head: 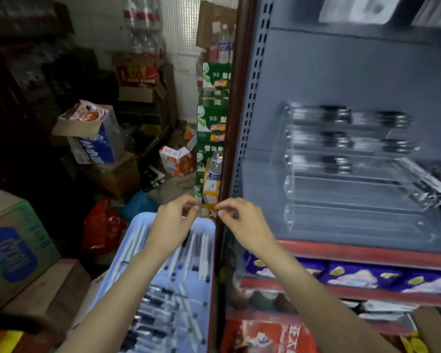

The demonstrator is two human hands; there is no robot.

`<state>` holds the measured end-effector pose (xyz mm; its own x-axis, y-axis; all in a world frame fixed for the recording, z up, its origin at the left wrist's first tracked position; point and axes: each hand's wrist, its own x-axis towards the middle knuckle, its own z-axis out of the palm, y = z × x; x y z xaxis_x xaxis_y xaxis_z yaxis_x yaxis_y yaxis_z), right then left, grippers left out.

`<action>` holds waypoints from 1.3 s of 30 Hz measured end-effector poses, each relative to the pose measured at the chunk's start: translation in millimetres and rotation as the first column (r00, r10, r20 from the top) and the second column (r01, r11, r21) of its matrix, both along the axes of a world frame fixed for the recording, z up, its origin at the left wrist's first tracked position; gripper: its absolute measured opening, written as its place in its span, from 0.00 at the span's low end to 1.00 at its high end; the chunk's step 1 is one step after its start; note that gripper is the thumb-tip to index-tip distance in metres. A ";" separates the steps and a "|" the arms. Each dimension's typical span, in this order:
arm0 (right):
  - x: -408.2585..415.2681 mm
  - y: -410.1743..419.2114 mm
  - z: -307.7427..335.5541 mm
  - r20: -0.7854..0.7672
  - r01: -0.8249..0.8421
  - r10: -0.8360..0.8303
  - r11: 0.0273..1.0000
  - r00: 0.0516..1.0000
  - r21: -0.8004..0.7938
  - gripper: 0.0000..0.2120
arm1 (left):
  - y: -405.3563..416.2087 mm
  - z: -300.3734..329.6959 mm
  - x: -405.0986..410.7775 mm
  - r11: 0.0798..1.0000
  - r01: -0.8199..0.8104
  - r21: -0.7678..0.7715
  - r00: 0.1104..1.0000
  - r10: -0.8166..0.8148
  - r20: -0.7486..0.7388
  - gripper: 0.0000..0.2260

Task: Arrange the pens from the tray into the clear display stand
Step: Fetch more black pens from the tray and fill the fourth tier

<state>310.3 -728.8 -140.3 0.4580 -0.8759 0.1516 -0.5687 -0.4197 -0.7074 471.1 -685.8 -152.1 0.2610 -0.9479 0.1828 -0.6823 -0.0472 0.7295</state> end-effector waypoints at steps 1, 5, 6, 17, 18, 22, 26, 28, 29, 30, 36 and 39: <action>17.5 11.8 -12.8 -0.030 -0.018 0.019 0.999 0.999 0.039 0.10 | 13.9 -13.6 19.4 0.999 -0.014 0.041 1.000 0.014 0.003 0.09; 80.2 51.8 -71.7 -0.213 -0.029 0.086 0.966 0.973 0.255 0.15 | 66.0 -67.4 92.2 0.966 -0.010 0.257 1.000 0.009 0.005 0.09; 93.2 60.4 -85.7 -0.258 -0.015 0.093 0.957 0.962 0.290 0.16 | 77.2 -79.1 108.3 0.955 -0.006 0.296 1.000 0.003 0.011 0.09; 135.5 97.5 -158.8 -0.593 0.136 0.043 0.958 0.804 0.254 0.15 | 120.8 -160.9 168.4 0.873 0.279 0.400 0.898 -0.385 0.214 0.26; 135.8 94.6 -157.5 -0.599 0.135 0.051 0.956 0.799 0.261 0.15 | 119.3 -165.0 169.5 0.861 0.296 0.413 0.876 -0.417 0.243 0.27; 138.5 83.3 -150.0 -0.599 0.073 0.127 0.952 0.791 0.297 0.16 | 113.8 -174.6 171.8 0.839 0.312 0.445 0.840 -0.462 0.283 0.28; 142.9 76.2 -148.6 -0.625 -0.008 0.217 0.948 0.750 0.320 0.14 | 113.0 -175.3 173.0 0.850 0.310 0.425 0.860 -0.442 0.256 0.27; 145.1 75.5 -147.9 -0.654 -0.030 0.236 0.950 0.718 0.310 0.11 | 112.5 -175.3 173.4 0.850 0.311 0.425 0.862 -0.440 0.251 0.26; 145.4 75.3 -148.2 -0.656 -0.033 0.235 0.952 0.717 0.304 0.09 | 112.3 -175.0 173.4 0.852 0.311 0.422 0.866 -0.437 0.243 0.26; 145.5 75.1 -148.2 -0.651 -0.032 0.227 0.954 0.724 0.297 0.07 | 112.1 -174.3 173.7 0.853 0.310 0.420 0.872 -0.431 0.232 0.25; 141.0 74.1 -135.7 -0.579 0.037 0.122 0.966 0.806 0.256 0.06 | 109.2 -157.2 170.0 0.932 0.241 0.272 0.968 -0.250 -0.001 0.19; 134.9 74.0 -109.6 -0.393 0.117 -0.022 0.969 0.919 0.219 0.13 | 97.6 -134.1 157.5 0.963 0.167 0.211 0.974 -0.128 -0.186 0.15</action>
<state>445.2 -654.8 -249.9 0.3753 -0.8962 -0.2366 -0.8379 -0.2189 -0.4999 628.6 -588.2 -286.3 0.1239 -0.9896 -0.0728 -0.5614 -0.1304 0.8172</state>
